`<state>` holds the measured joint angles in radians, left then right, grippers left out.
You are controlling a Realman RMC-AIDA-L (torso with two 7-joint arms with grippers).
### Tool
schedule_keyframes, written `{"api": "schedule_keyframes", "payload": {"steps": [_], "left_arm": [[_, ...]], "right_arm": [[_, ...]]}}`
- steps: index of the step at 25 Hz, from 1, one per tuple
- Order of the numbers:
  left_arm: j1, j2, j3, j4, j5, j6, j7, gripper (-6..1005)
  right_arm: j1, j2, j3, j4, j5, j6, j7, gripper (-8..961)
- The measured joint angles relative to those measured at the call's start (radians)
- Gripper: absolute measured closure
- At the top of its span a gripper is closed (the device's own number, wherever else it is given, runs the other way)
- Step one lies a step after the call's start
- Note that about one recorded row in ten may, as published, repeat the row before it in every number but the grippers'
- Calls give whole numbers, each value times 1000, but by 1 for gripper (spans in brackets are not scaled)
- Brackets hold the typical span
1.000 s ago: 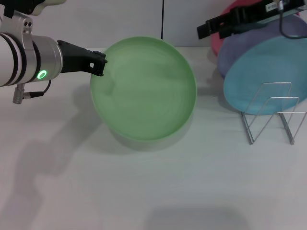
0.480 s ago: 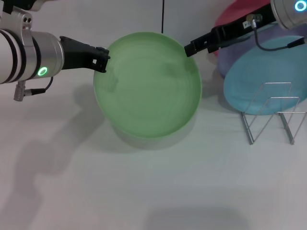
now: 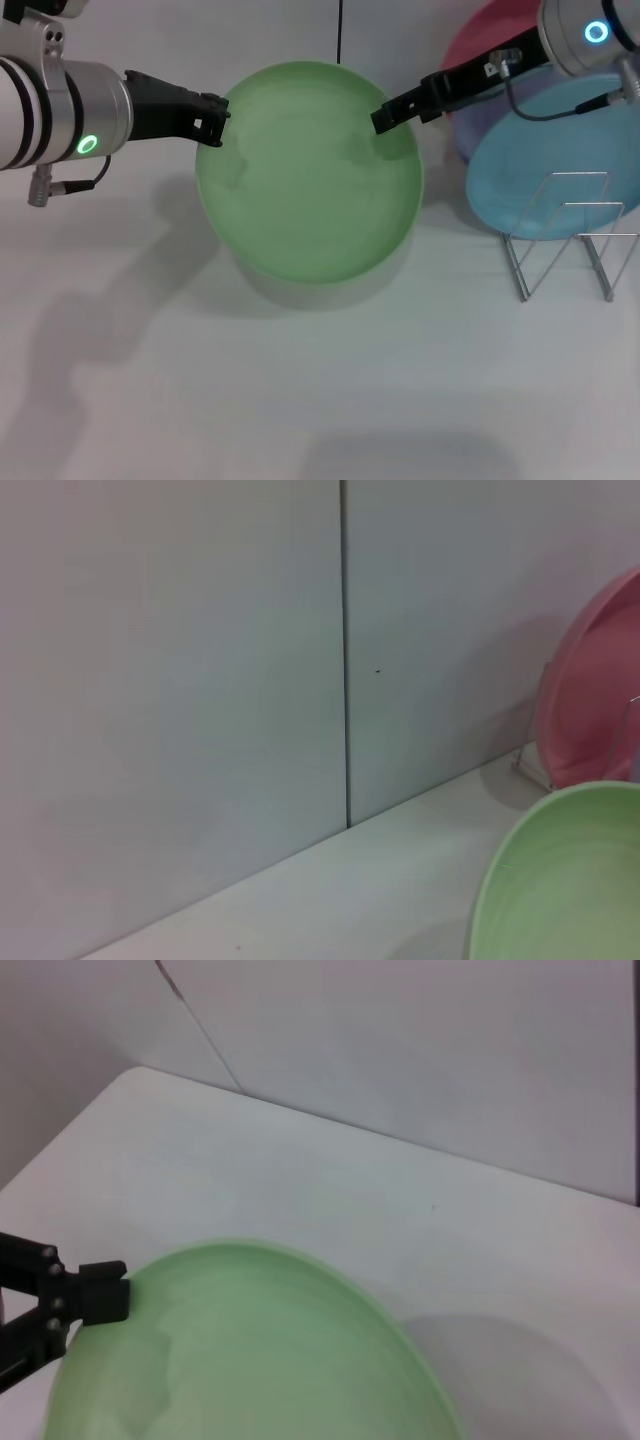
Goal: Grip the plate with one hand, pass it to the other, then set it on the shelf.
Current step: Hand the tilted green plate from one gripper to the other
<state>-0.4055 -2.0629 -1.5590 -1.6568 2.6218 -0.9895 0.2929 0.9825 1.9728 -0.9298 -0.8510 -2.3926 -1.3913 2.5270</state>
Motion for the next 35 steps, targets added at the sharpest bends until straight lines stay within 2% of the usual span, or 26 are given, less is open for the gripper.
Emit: {"api": "schedule_keyframes", "payload": {"steps": [6,20,25,35], "left_arm": [[2,0,-1,0,-12,0,10,970],[0,0,-3,0,-27,-2,20,970],[-1,-2,-1,0,-28,-4,20,970],[3,-2,4,-10,-35,-7,20,969]], "right_arm": [[8,1,-9,20,0,25,-2,150],[10,3,-10,21,2,20,-3,364],[8,3,-11,21,2,21,-4,488],[0,3,-15,15,4,14,-12,542]]}}
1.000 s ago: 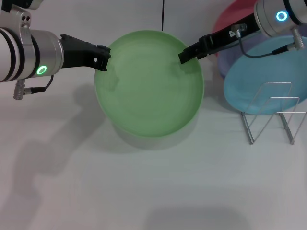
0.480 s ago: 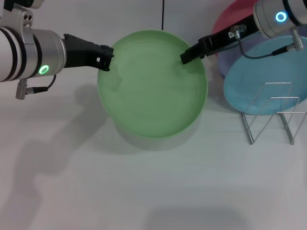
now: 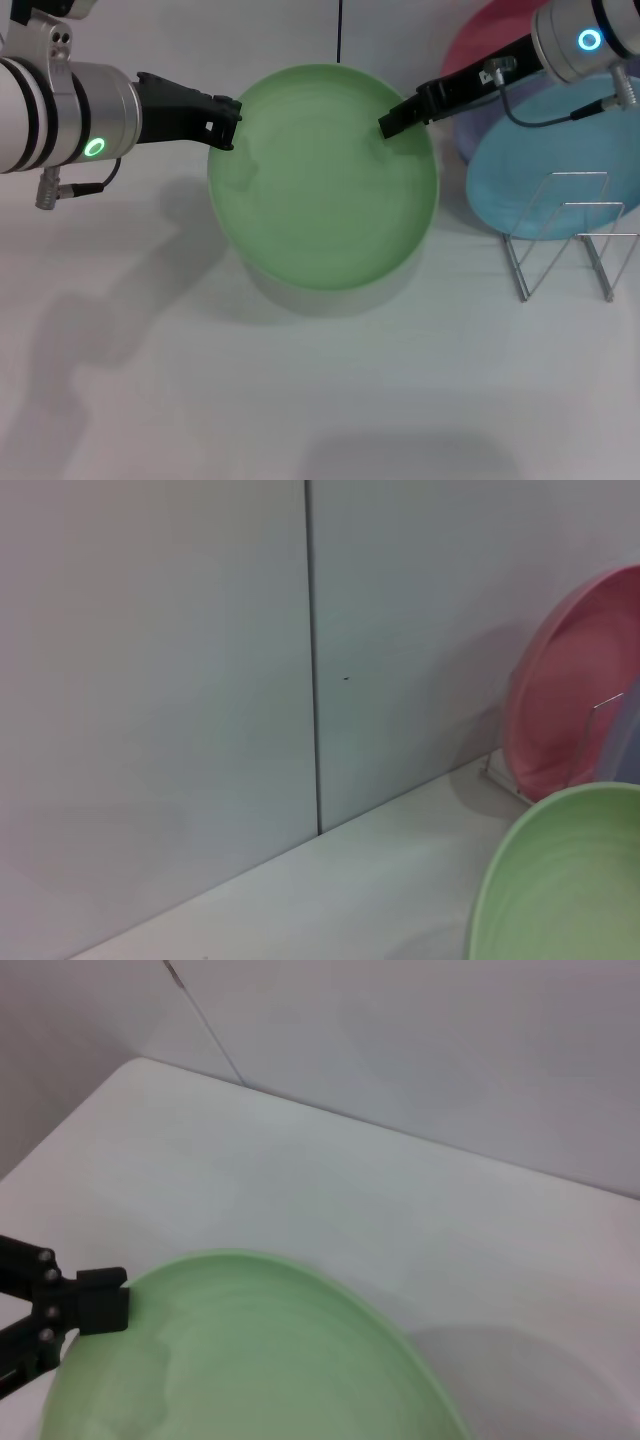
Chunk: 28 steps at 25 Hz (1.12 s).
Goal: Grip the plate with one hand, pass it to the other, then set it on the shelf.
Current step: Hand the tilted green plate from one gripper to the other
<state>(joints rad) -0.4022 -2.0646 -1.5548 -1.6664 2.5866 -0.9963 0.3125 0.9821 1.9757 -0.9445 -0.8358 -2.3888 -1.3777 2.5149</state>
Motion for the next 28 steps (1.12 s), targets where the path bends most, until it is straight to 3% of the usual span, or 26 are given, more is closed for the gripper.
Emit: {"api": "schedule_keyframes", "payload": {"steps": [5,6,7,11,16,26,28], "left_arm": [[2,0,0,-1,-16,0,1,967],[4,0,-2,-1,-23,3,2,966],[4,0,-2,-1,-23,3,2,966],[12,2,-7,1,-48,25,21,964],[27,-2,1,0,-92,80,52,961],[35,-1,3,-42,-97,131,53,770],[36,0,3,-50,-95,133,53,655]], "right_arm": [[-5,9,-17,2,1,20,-45,582],[-17,29,-17,-11,2,45,-96,592],[-17,29,-17,-11,2,45,-96,601],[-65,69,-24,-101,-1,57,-134,639],[-117,87,-44,-194,2,32,-144,808],[-174,87,-45,-262,6,18,-146,887],[-181,88,-46,-276,4,16,-147,887]]}}
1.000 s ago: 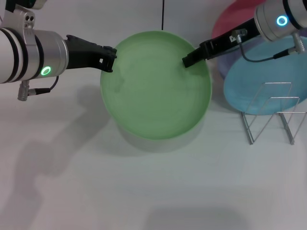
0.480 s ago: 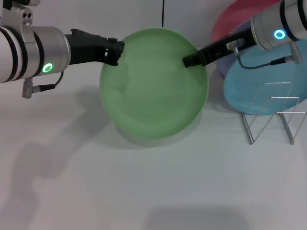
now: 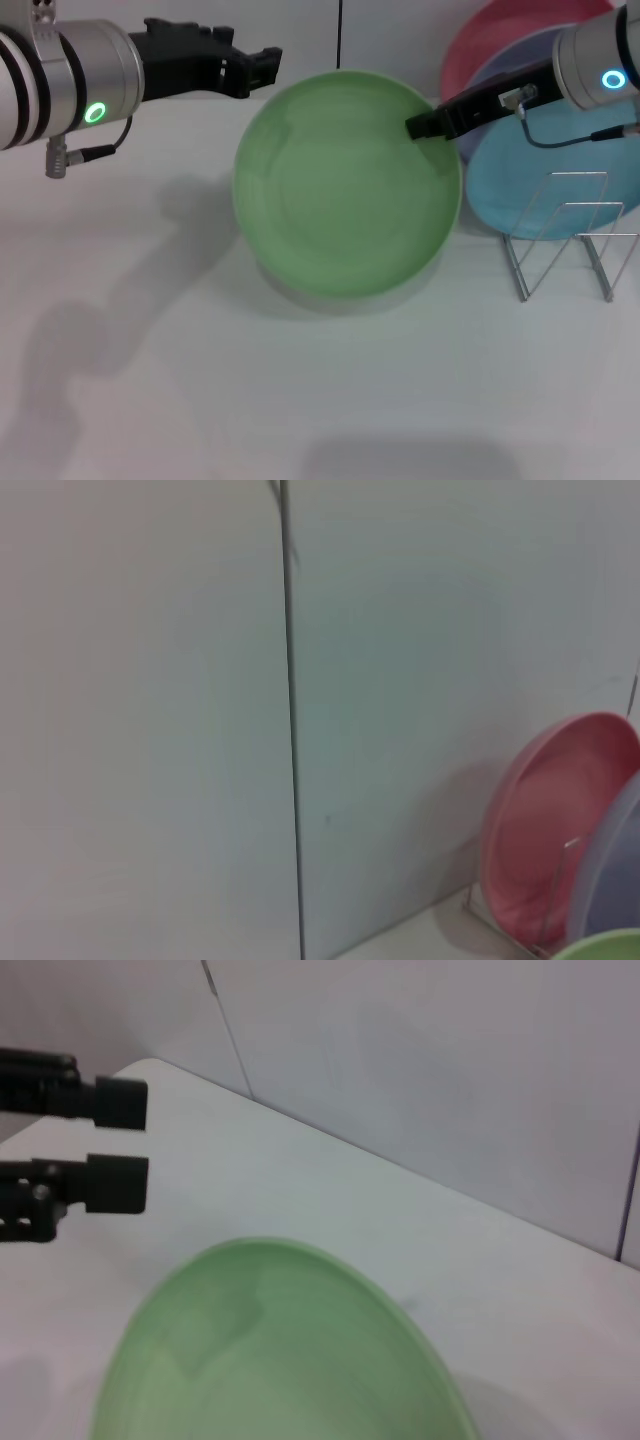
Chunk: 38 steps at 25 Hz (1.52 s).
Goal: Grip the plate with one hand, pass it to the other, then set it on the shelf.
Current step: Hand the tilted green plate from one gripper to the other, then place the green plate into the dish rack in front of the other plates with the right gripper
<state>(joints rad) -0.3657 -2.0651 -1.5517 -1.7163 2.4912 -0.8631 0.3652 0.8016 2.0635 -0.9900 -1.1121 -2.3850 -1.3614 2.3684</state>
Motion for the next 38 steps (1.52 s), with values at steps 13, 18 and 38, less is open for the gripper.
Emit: {"api": "schedule_keyframes", "payload": {"steps": [13,18,38], "left_arm": [[195,1,161,49,11,658,161,153],[255,0,322,296,13,1222,192,153],[98,-10,542,995,-7,1875,-163,153]], "right_arm": [[-64,-11,22,-254,-5,-40,-166,891],[-70,-10,62,-391,-7,-104,-271,891],[-87,6,67,-723,-155,-355,-515,890]]}}
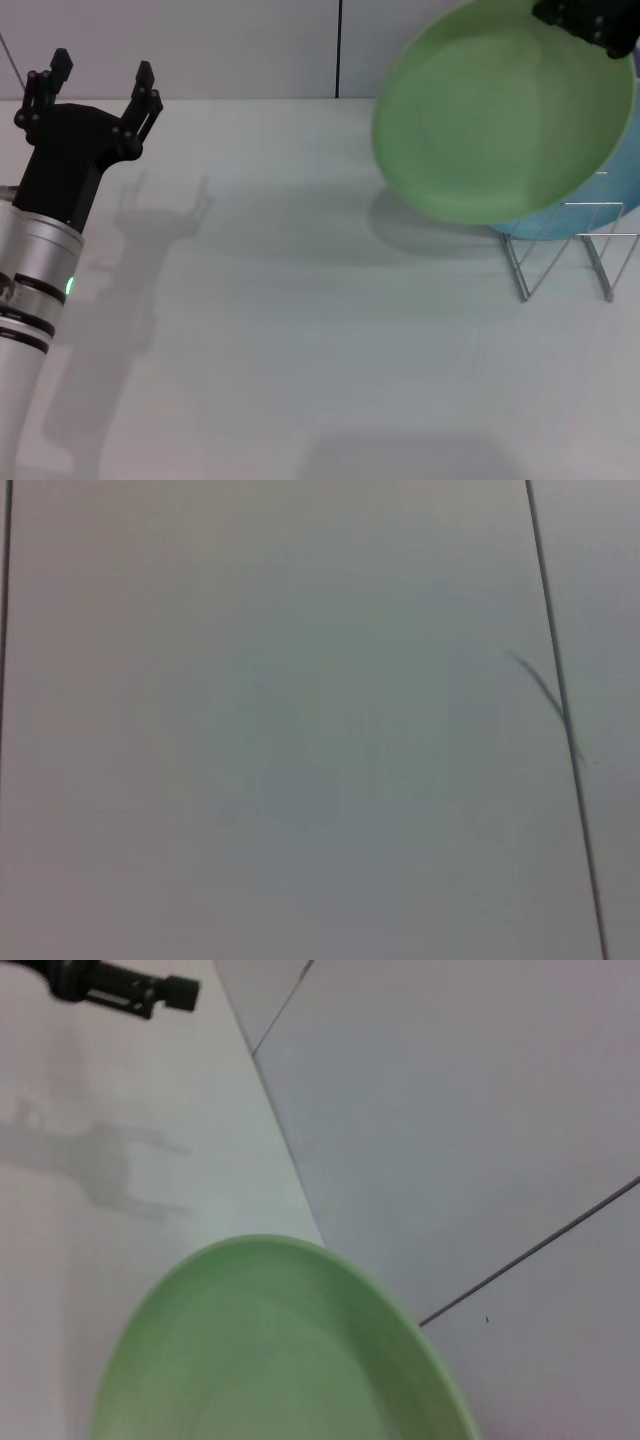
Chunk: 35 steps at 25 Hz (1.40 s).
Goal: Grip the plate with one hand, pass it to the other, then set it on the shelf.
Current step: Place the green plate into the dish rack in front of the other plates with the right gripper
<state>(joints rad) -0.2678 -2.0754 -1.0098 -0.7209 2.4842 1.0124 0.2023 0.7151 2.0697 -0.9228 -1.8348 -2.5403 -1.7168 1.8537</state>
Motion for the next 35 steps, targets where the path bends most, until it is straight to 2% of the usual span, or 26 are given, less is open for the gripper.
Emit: {"api": "schedule_keyframes", "payload": {"steps": [10,21,35], "left_arm": [[-25,-3,11,14,-2,-24,-3,153],[-39,-3,13,19,-2,-53,-5,154],[-59,-2,23,15,-2,-74,-17,154]], "right_arm": [[-32,8,-2,-84,-45,-36,-78,888],[-58,12,-9,-108,-74,-50,-92,882],[-123,19,7,-162,-95,-58,-137,874]]}}
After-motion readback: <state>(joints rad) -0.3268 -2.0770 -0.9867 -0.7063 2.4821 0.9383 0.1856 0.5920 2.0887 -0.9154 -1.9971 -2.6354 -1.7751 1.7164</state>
